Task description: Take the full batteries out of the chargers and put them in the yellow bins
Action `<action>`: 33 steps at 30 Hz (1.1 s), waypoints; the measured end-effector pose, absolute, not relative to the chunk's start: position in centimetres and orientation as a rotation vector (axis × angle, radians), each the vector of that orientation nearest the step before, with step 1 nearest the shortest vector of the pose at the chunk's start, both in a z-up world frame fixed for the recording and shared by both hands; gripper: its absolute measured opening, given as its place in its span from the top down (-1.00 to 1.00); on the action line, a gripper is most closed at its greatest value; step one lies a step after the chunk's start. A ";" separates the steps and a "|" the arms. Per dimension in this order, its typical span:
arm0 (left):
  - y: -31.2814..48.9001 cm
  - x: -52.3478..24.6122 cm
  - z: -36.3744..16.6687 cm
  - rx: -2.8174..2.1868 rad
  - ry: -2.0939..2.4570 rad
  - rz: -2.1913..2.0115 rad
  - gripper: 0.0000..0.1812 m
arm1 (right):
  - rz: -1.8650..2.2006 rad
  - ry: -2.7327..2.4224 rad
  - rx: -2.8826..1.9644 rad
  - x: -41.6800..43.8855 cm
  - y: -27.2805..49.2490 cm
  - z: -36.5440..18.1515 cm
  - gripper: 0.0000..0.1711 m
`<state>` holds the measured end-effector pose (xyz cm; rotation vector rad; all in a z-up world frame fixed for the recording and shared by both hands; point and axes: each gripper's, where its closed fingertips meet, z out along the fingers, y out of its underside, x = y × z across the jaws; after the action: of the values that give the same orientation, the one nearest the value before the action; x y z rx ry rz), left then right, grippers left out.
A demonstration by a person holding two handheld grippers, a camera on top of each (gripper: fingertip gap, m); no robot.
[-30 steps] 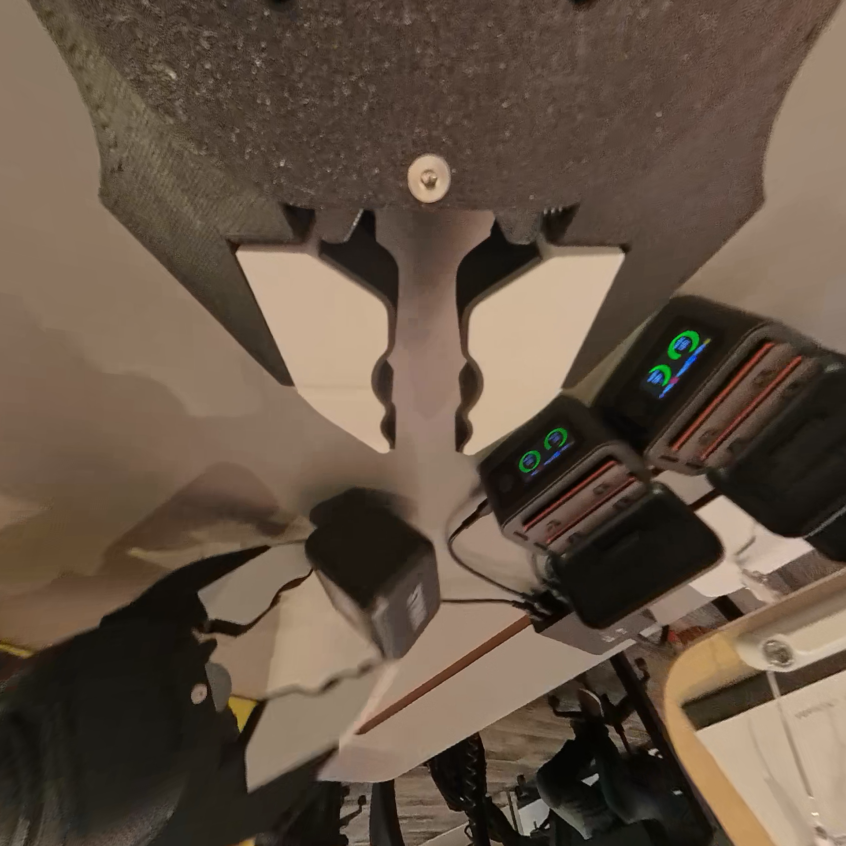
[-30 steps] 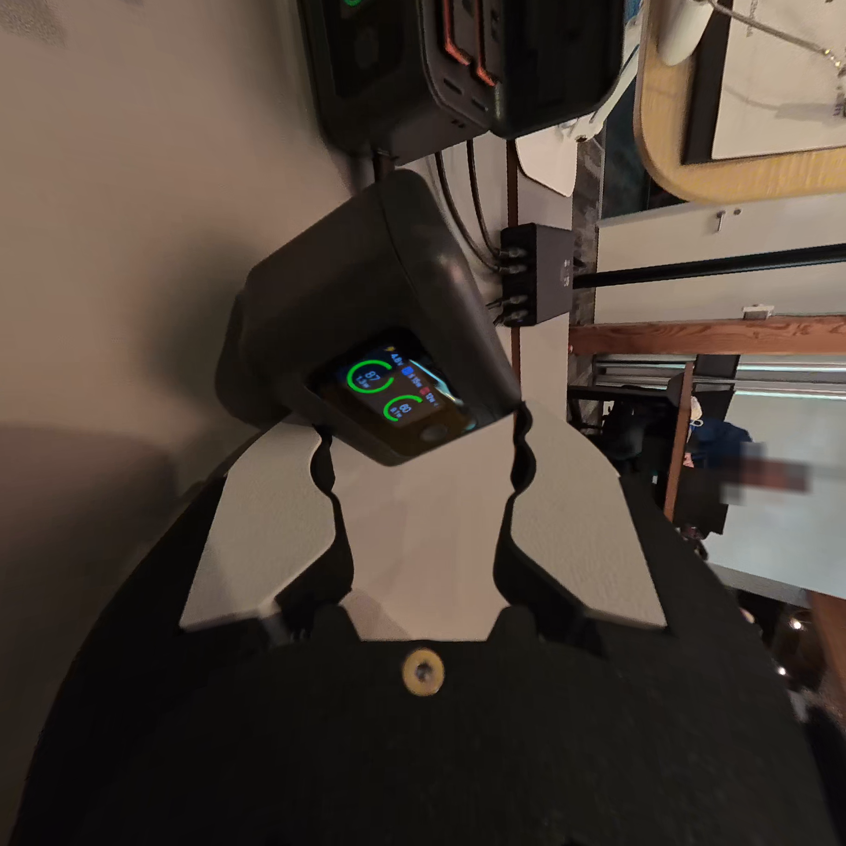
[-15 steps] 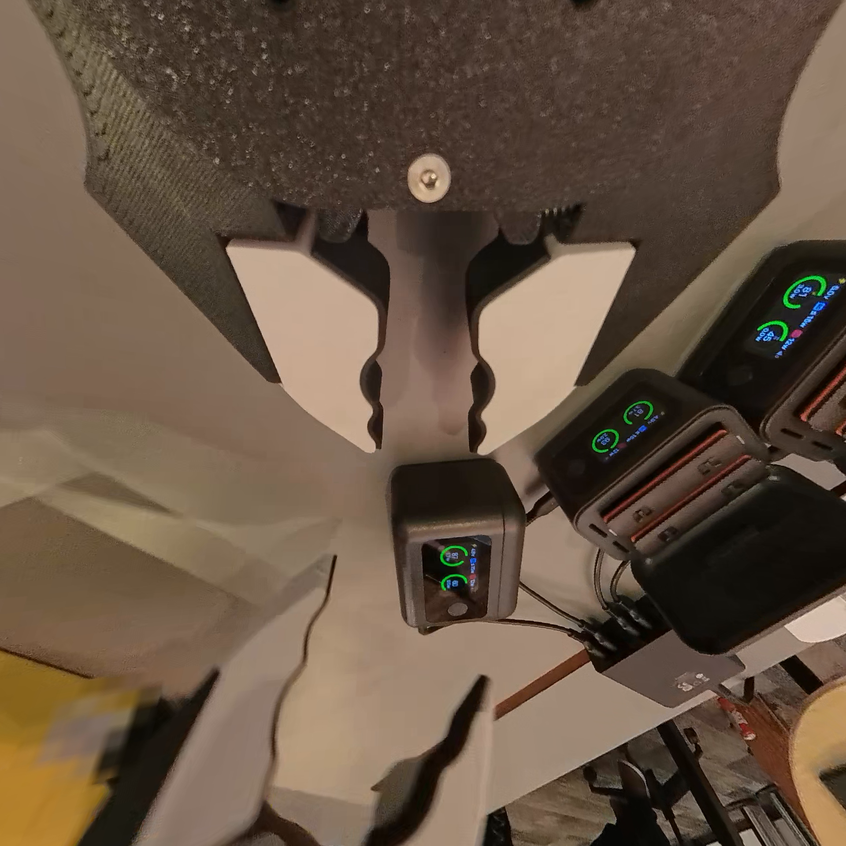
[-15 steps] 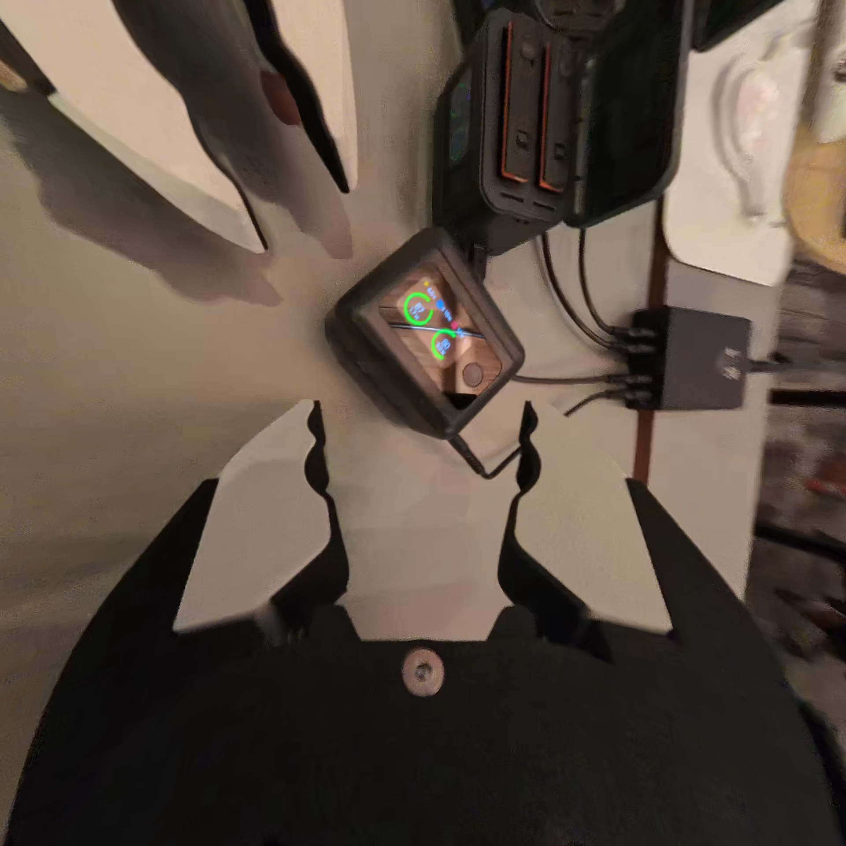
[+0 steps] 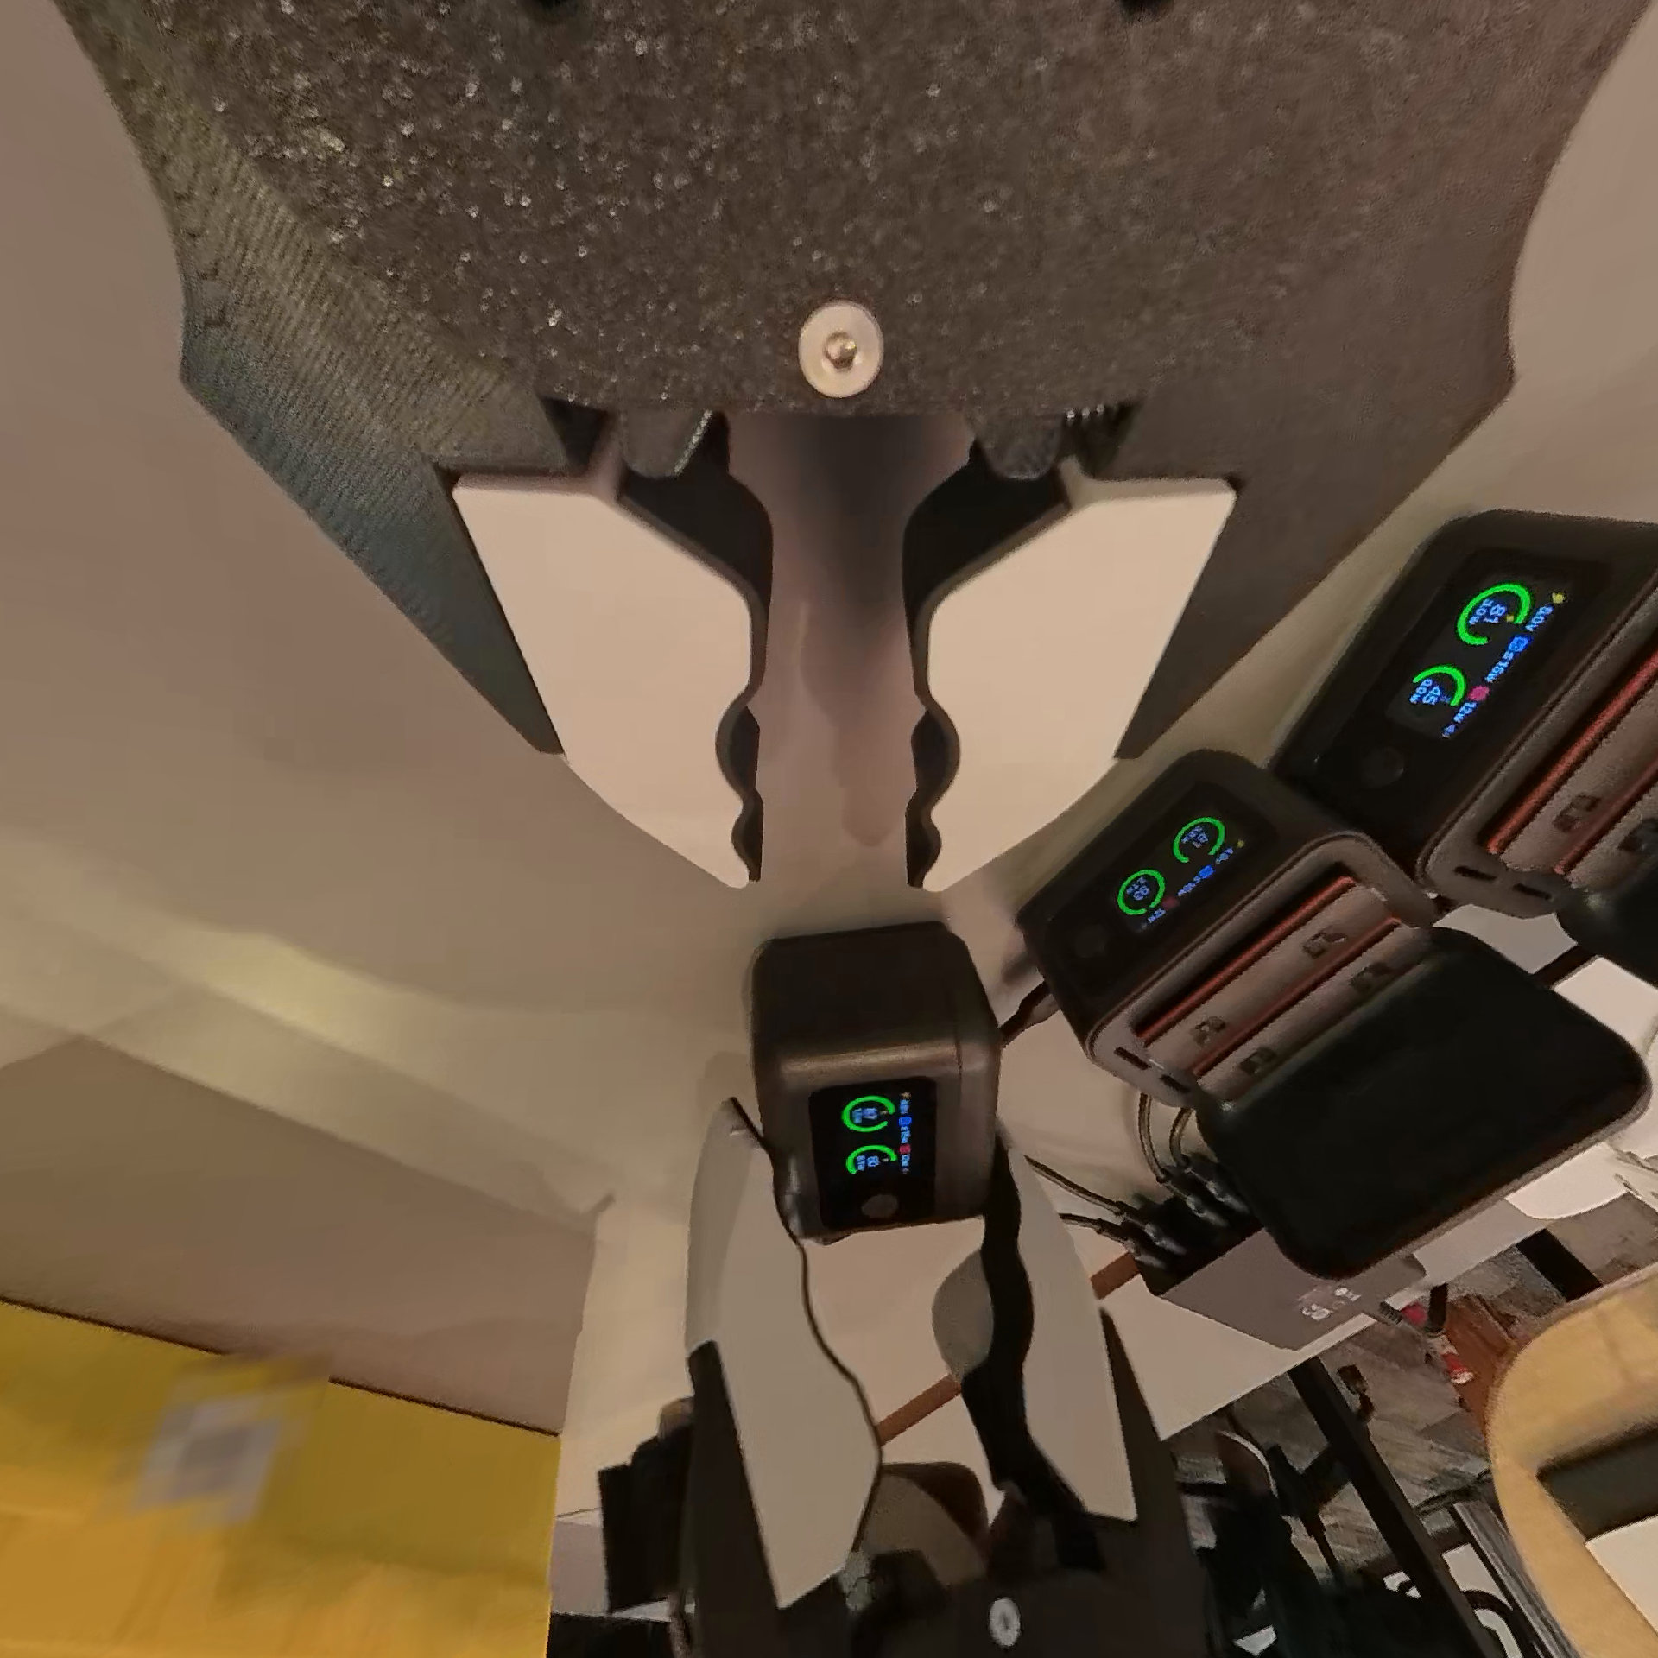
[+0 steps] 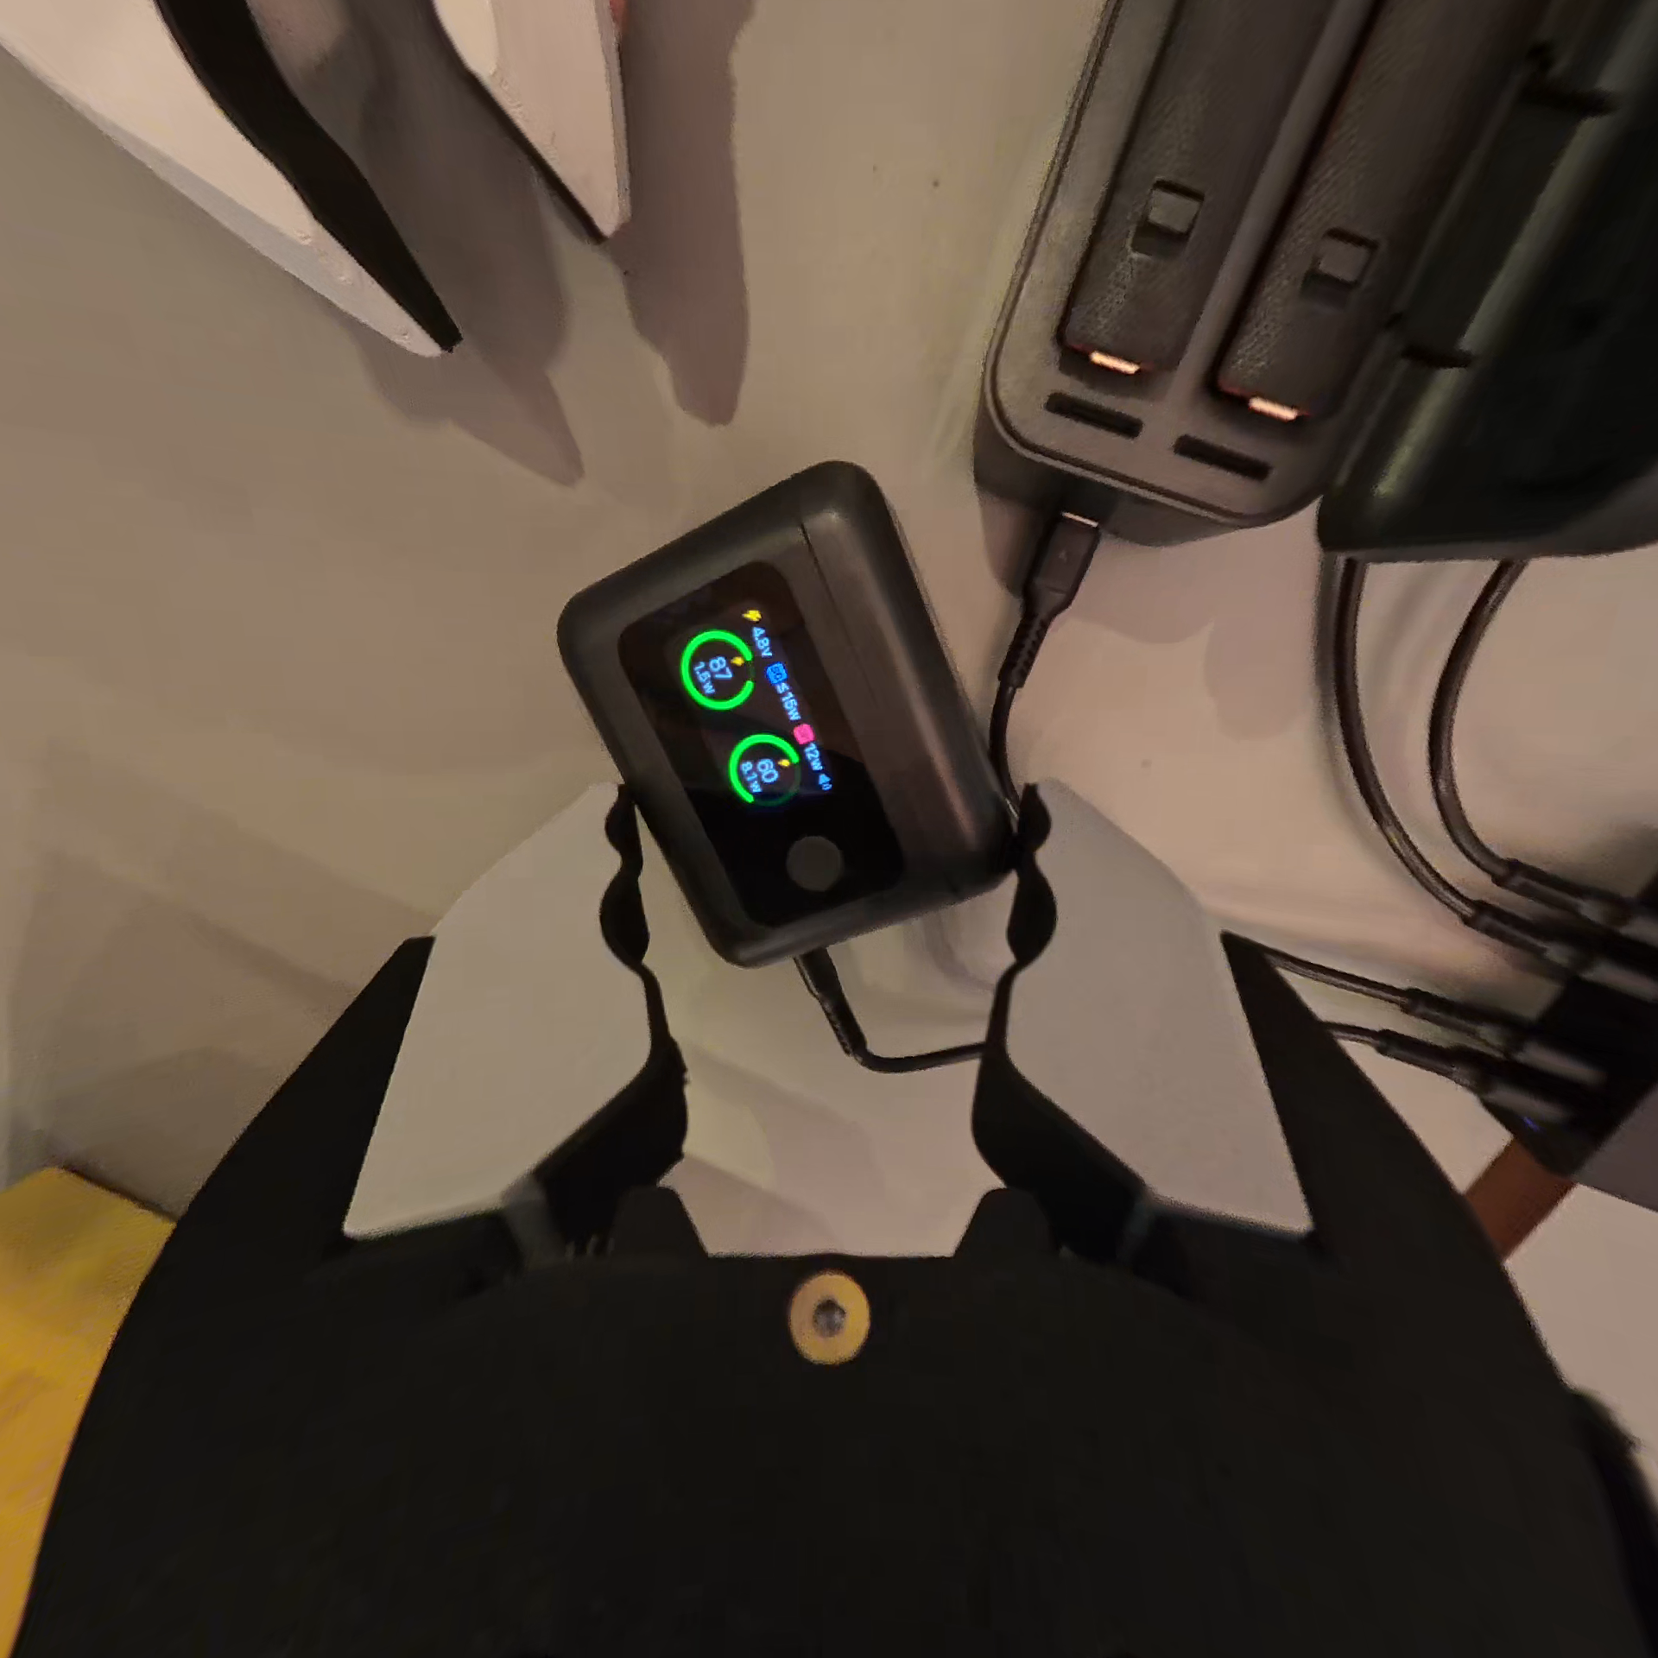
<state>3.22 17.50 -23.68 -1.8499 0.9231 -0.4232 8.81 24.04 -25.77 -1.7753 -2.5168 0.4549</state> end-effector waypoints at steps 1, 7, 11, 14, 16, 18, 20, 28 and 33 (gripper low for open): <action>17.6 3.1 -23.7 -1.853 0.920 -0.424 0.67 | 0.430 -2.504 -1.750 8.9 24.0 -25.7 0.07; 18.1 2.8 -23.7 -1.884 0.873 -0.448 0.66 | 0.051 -2.149 -1.566 9.0 25.4 -24.8 0.09; 18.8 3.4 -23.6 -1.910 0.832 -0.462 0.61 | -0.318 -1.891 -1.448 10.7 26.0 -24.6 0.11; 19.1 4.5 -24.1 -1.940 0.843 -0.466 0.54 | -0.486 -1.717 -1.466 11.7 25.7 -24.3 0.16; 19.2 5.1 -24.1 -1.933 0.865 -0.444 0.51 | -0.470 -1.696 -1.482 11.6 24.8 -24.3 0.17; 19.1 5.3 -24.1 -1.925 0.880 -0.431 0.50 | -0.310 -1.720 -1.524 10.9 23.4 -24.3 0.15; 19.1 5.1 -24.2 -1.918 0.892 -0.399 0.50 | -0.064 -1.739 -1.601 9.9 22.1 -23.9 0.12; 18.7 4.5 -24.6 -1.916 0.929 -0.358 0.42 | 0.291 -1.973 -1.626 9.2 23.4 -22.7 0.00; 18.7 4.4 -25.6 -1.939 0.982 -0.296 0.32 | 0.452 -2.029 -1.725 7.4 22.1 -24.6 0.25</action>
<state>4.38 18.66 -25.56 -1.9390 0.9820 -0.2962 7.45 22.10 -24.62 -1.7248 -2.0287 0.4518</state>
